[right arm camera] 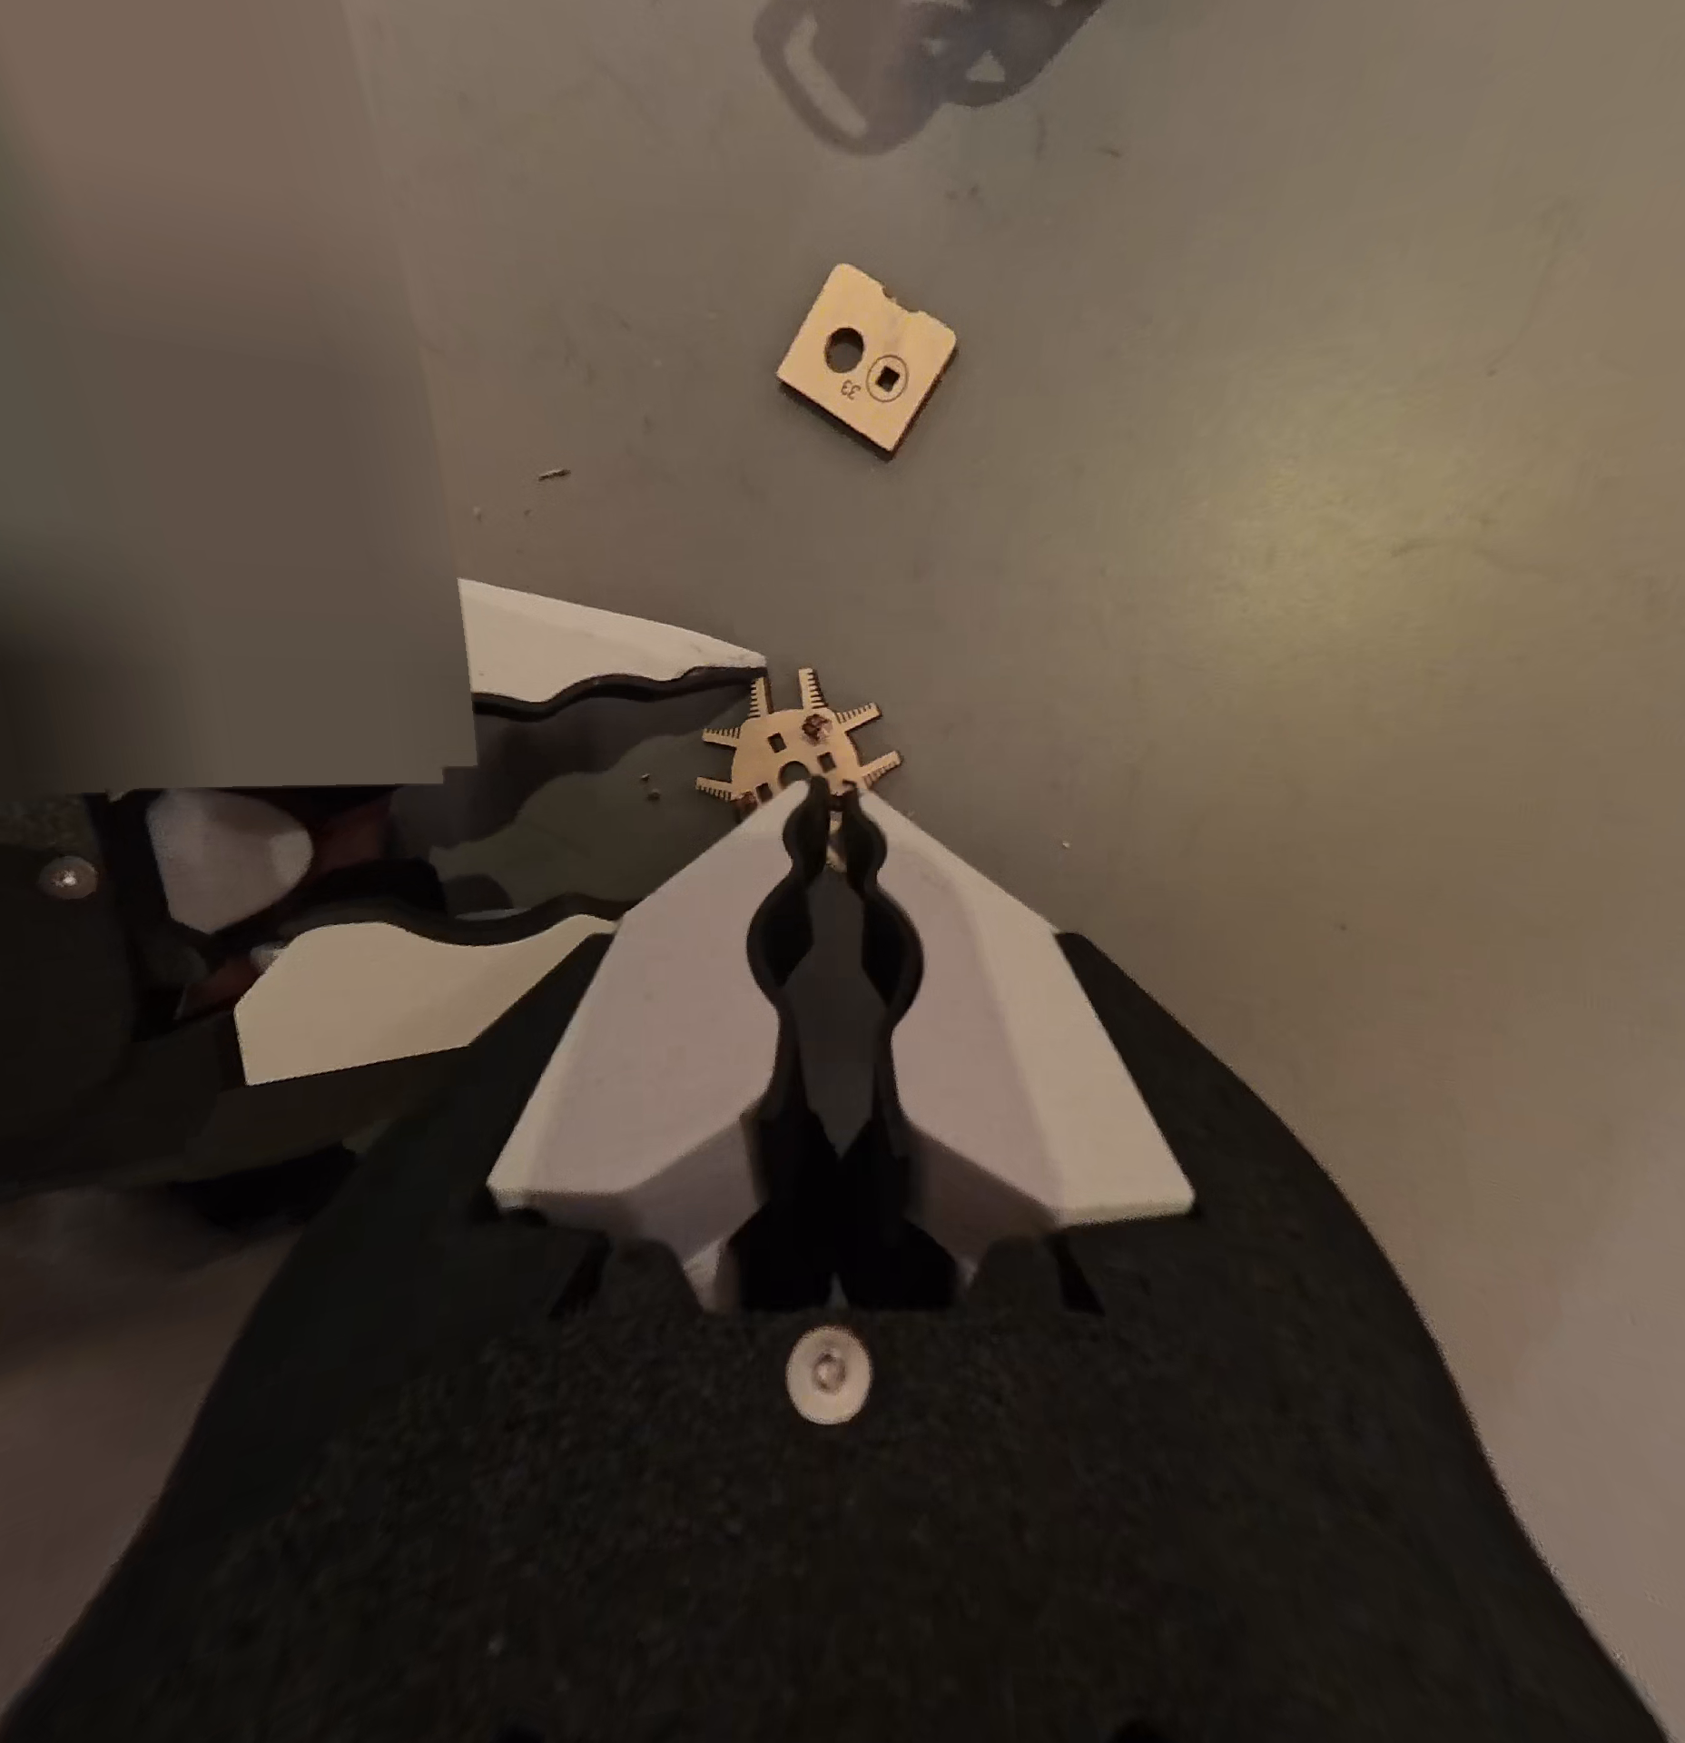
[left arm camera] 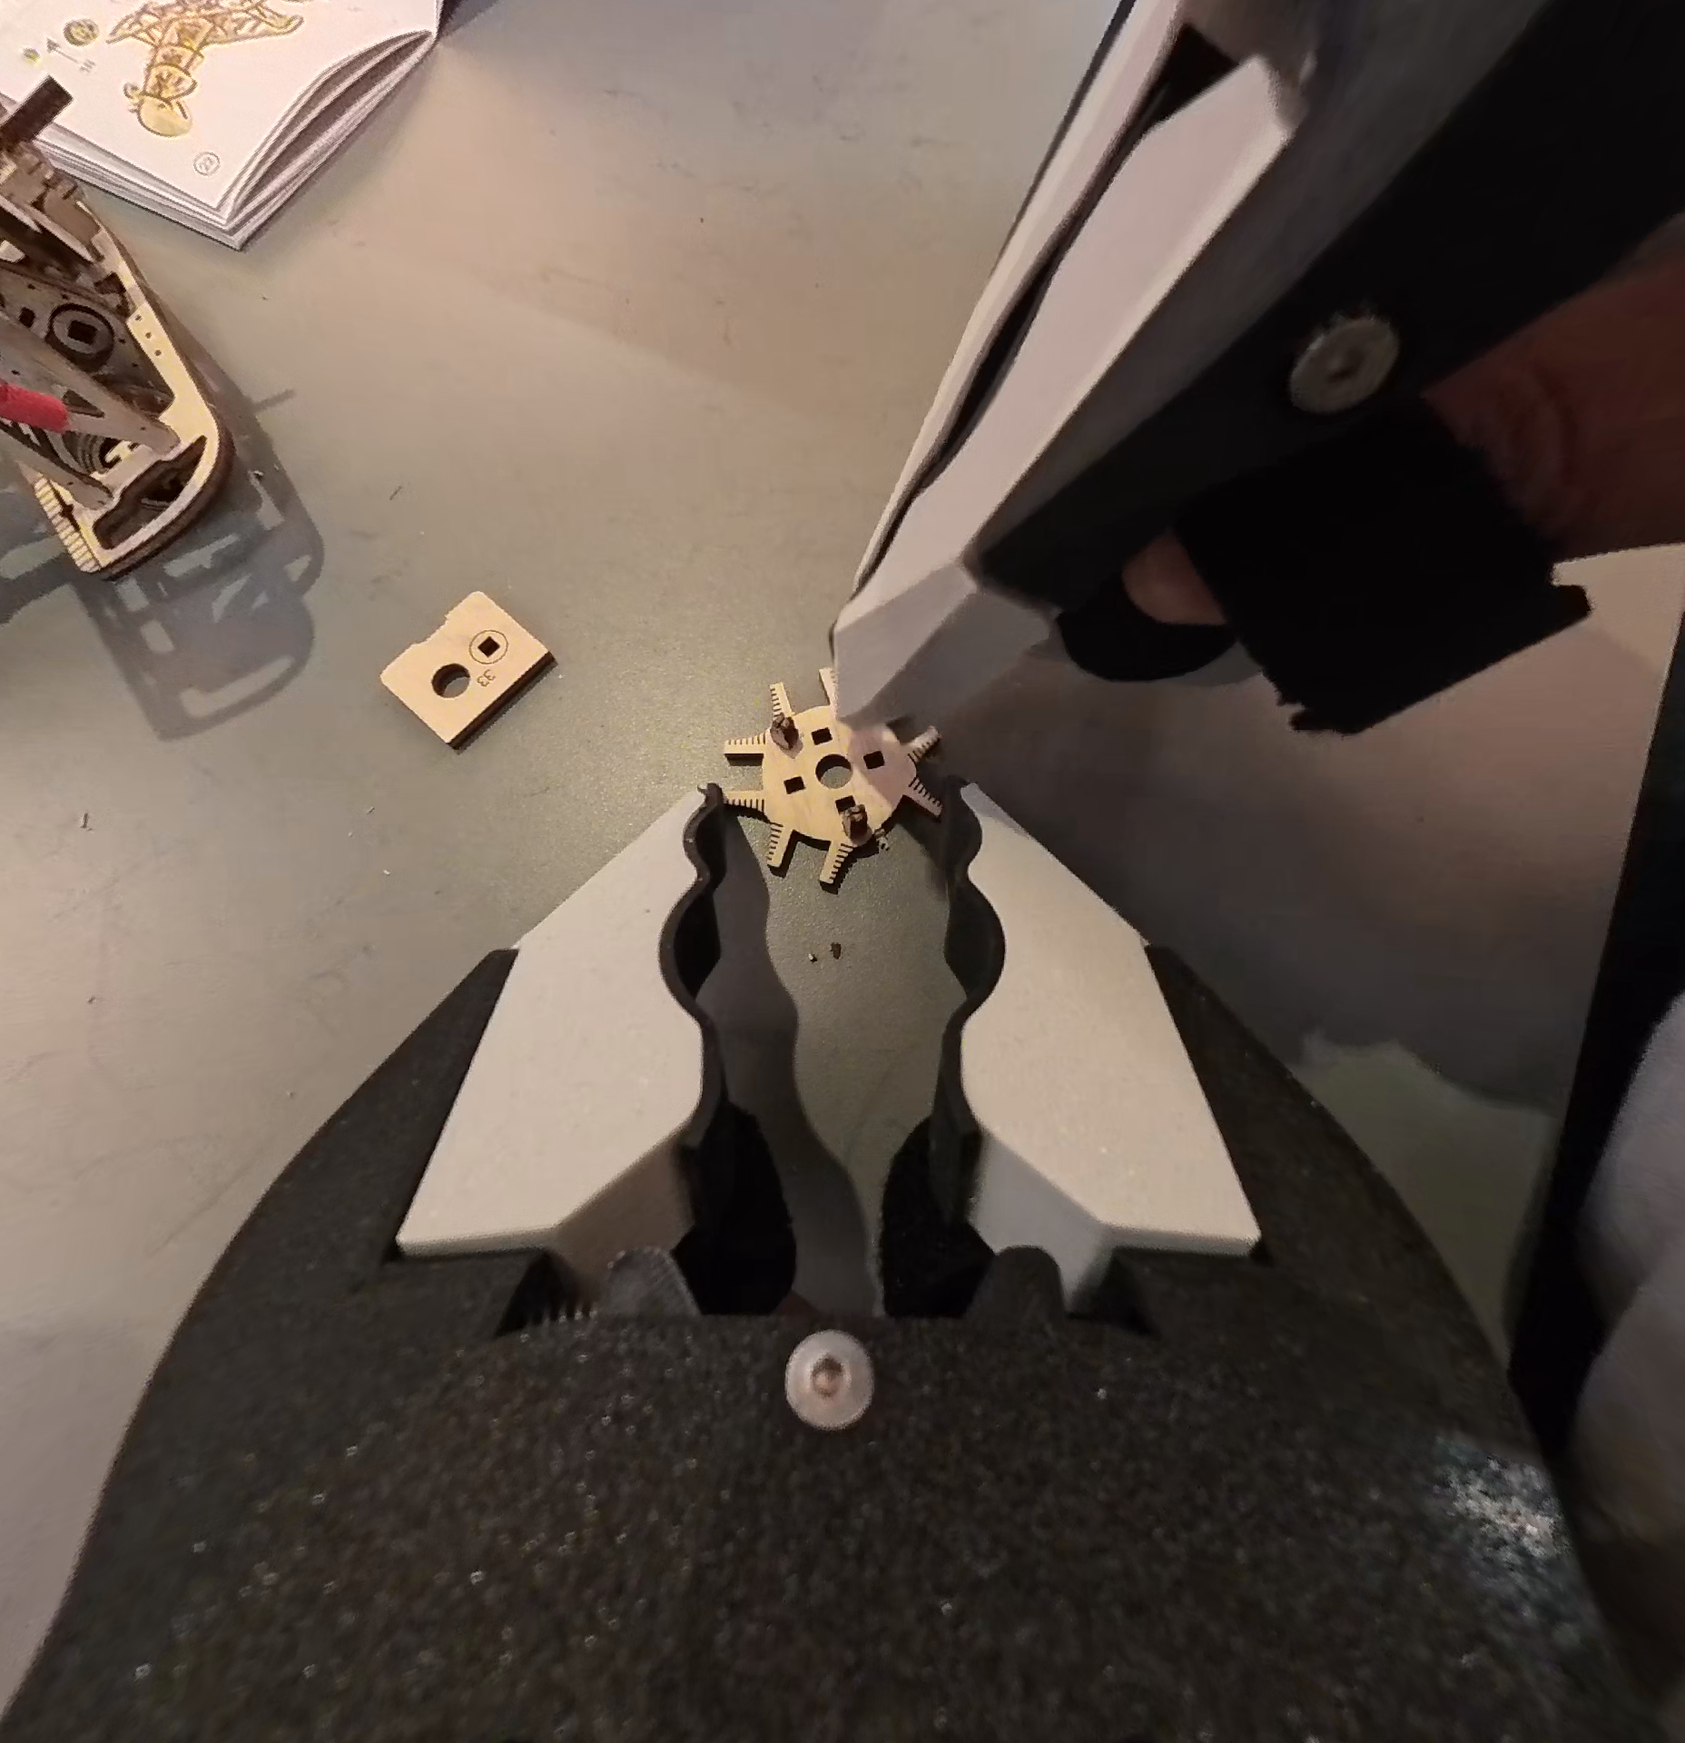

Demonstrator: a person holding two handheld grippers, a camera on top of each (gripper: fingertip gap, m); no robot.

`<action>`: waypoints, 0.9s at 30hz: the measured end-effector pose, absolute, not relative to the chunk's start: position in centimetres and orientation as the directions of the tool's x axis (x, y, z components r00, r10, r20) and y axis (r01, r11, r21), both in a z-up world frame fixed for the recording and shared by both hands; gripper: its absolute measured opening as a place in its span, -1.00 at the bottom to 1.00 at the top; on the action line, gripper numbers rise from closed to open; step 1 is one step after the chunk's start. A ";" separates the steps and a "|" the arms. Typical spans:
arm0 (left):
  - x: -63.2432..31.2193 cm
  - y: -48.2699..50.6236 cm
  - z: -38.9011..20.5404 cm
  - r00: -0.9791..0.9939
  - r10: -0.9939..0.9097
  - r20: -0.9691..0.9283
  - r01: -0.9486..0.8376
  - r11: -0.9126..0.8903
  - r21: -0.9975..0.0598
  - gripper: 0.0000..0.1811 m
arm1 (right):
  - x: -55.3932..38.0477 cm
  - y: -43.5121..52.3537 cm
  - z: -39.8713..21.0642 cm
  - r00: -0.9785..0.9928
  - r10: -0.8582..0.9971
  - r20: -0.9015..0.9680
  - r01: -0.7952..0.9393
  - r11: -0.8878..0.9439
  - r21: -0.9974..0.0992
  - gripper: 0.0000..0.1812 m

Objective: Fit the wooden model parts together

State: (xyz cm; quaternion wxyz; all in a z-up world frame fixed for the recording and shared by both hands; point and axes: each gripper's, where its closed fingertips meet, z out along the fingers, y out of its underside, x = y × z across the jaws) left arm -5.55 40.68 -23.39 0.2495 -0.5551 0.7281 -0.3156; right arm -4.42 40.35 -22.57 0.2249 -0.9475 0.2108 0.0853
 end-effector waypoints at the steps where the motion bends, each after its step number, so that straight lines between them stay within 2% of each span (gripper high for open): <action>1: -5.5 40.7 -23.4 -0.259 -0.966 -0.014 -0.651 0.185 -0.736 -0.52 | -4.3 40.2 -22.6 0.899 -0.366 -0.239 -0.433 -0.816 -0.382 -0.98; 10: -5.6 40.7 -23.4 -0.259 -0.966 -0.016 -0.650 0.187 -0.736 -0.52 | -4.4 40.3 -22.6 0.882 -0.410 -0.234 -0.468 -0.824 -0.320 -0.98; 27: -5.6 40.7 -23.4 -0.258 -0.966 -0.013 -0.651 0.184 -0.736 -0.52 | -4.3 40.4 -22.7 0.871 -0.448 -0.200 -0.490 -0.817 -0.306 -0.98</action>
